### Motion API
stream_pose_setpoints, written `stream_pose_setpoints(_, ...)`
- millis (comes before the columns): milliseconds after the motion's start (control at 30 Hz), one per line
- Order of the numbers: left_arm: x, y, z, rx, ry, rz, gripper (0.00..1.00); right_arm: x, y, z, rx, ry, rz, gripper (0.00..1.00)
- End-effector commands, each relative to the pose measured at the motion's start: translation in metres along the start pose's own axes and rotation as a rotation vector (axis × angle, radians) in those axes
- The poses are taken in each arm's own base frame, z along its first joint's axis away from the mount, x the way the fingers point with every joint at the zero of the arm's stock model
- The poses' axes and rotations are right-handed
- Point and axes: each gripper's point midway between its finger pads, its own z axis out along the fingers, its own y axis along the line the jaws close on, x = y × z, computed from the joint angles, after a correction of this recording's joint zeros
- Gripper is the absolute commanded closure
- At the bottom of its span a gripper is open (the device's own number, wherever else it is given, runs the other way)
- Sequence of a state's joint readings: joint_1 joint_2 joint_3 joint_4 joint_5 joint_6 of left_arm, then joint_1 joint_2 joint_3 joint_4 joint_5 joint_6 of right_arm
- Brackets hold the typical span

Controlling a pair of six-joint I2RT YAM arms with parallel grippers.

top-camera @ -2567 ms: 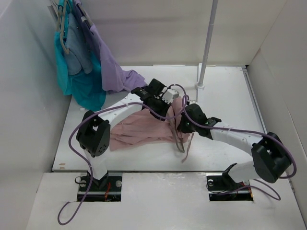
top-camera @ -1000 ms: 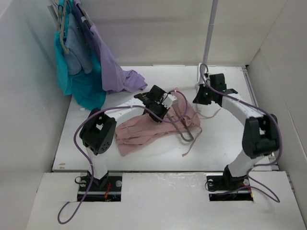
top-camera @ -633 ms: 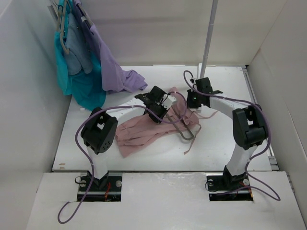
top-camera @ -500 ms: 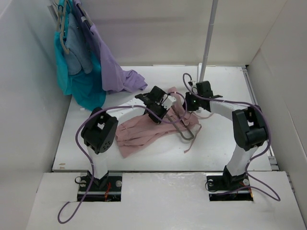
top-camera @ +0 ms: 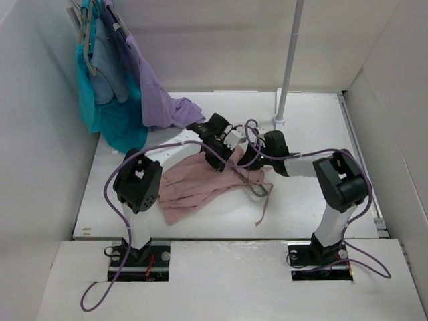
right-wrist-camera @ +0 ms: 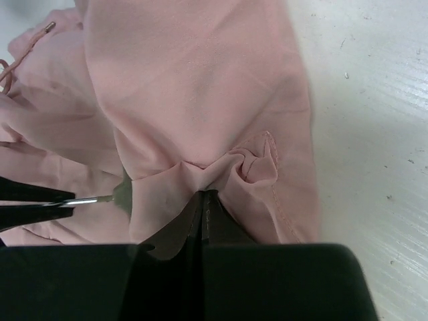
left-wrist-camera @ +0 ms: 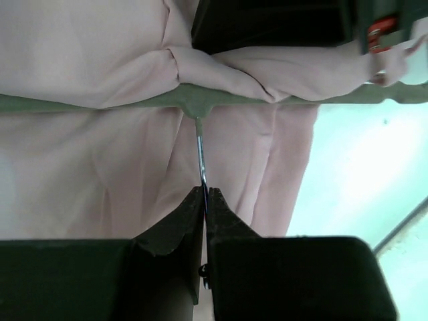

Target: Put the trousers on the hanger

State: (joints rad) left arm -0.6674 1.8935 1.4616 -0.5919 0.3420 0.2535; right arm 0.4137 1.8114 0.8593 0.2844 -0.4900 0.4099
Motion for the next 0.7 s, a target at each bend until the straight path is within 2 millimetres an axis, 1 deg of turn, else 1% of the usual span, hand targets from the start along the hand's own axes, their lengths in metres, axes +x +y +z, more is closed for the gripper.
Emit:
stream_pose_setpoints(0, -0.056, -0.029, -0.023, 0.131, -0.169, 0.076, 1.0, 0.068, -0.001, 0.004, -0.002, 0.179, 0.061, 1.0)
stream_pose_setpoints(33, -0.06, -0.032, -0.027, 0.146, -0.178, 0.08, 1.0, 0.073, -0.005, 0.006, 0.004, 0.194, 0.058, 1.0)
stream_pose_setpoints(67, -0.064, -0.041, -0.026, 0.182, -0.185, 0.091, 1.0, 0.08, -0.005, 0.006, 0.013, 0.205, 0.054, 1.0)
stream_pose_setpoints(100, -0.08, -0.048, -0.034, 0.193, -0.223, 0.117, 1.0, 0.089, -0.006, 0.008, 0.02, 0.221, 0.051, 1.0)
stream_pose_setpoints(133, -0.083, -0.049, -0.034, 0.208, -0.225, 0.127, 1.0, 0.091, -0.008, 0.01, 0.022, 0.224, 0.053, 1.0)
stream_pose_setpoints(200, -0.093, -0.066, -0.03, 0.263, -0.235, 0.167, 1.0, 0.102, -0.011, 0.01, 0.012, 0.238, 0.07, 1.0)
stream_pose_setpoints(233, -0.101, -0.069, -0.033, 0.276, -0.254, 0.177, 1.0, 0.103, -0.011, 0.01, 0.006, 0.225, 0.077, 1.0)
stream_pose_setpoints(267, -0.103, -0.07, -0.031, 0.29, -0.256, 0.178, 1.0, 0.105, -0.011, 0.012, -0.003, 0.231, 0.079, 1.0)
stream_pose_setpoints(300, -0.105, -0.072, -0.022, 0.296, -0.25, 0.183, 1.0, 0.109, -0.012, 0.011, 0.0, 0.233, 0.09, 1.0)
stream_pose_setpoints(367, -0.117, -0.073, -0.021, 0.305, -0.272, 0.172, 1.0, 0.115, -0.017, 0.011, 0.017, 0.244, 0.098, 1.0)
stream_pose_setpoints(400, -0.124, -0.071, -0.016, 0.303, -0.283, 0.177, 1.0, 0.115, -0.017, 0.011, 0.017, 0.244, 0.098, 1.0)
stream_pose_setpoints(433, -0.122, -0.07, -0.01, 0.308, -0.268, 0.155, 1.0, 0.115, -0.017, 0.011, 0.017, 0.244, 0.098, 1.0)
stream_pose_setpoints(467, -0.13, -0.069, -0.011, 0.304, -0.291, 0.166, 1.0, 0.119, -0.018, 0.009, 0.021, 0.252, 0.102, 1.0)
stream_pose_setpoints(500, -0.134, -0.068, -0.007, 0.305, -0.301, 0.15, 1.0, 0.116, -0.016, 0.008, 0.015, 0.242, 0.087, 1.0)
stream_pose_setpoints(533, -0.139, -0.066, -0.002, 0.303, -0.311, 0.155, 1.0, 0.116, -0.013, 0.006, 0.004, 0.244, 0.087, 1.0)
stream_pose_setpoints(567, -0.146, -0.066, -0.004, 0.302, -0.328, 0.153, 1.0, 0.116, -0.014, 0.006, 0.003, 0.244, 0.076, 1.0)
stream_pose_setpoints(600, -0.152, -0.066, -0.007, 0.299, -0.346, 0.162, 1.0, 0.113, -0.01, 0.004, -0.011, 0.237, 0.071, 1.0)
stream_pose_setpoints(633, -0.151, -0.068, 0.0, 0.327, -0.337, 0.149, 1.0, 0.11, -0.008, 0.003, -0.017, 0.228, 0.054, 1.0)
stream_pose_setpoints(667, -0.156, -0.077, -0.004, 0.35, -0.35, 0.166, 1.0, 0.104, 0.004, 0.004, -0.087, 0.217, 0.038, 1.0)
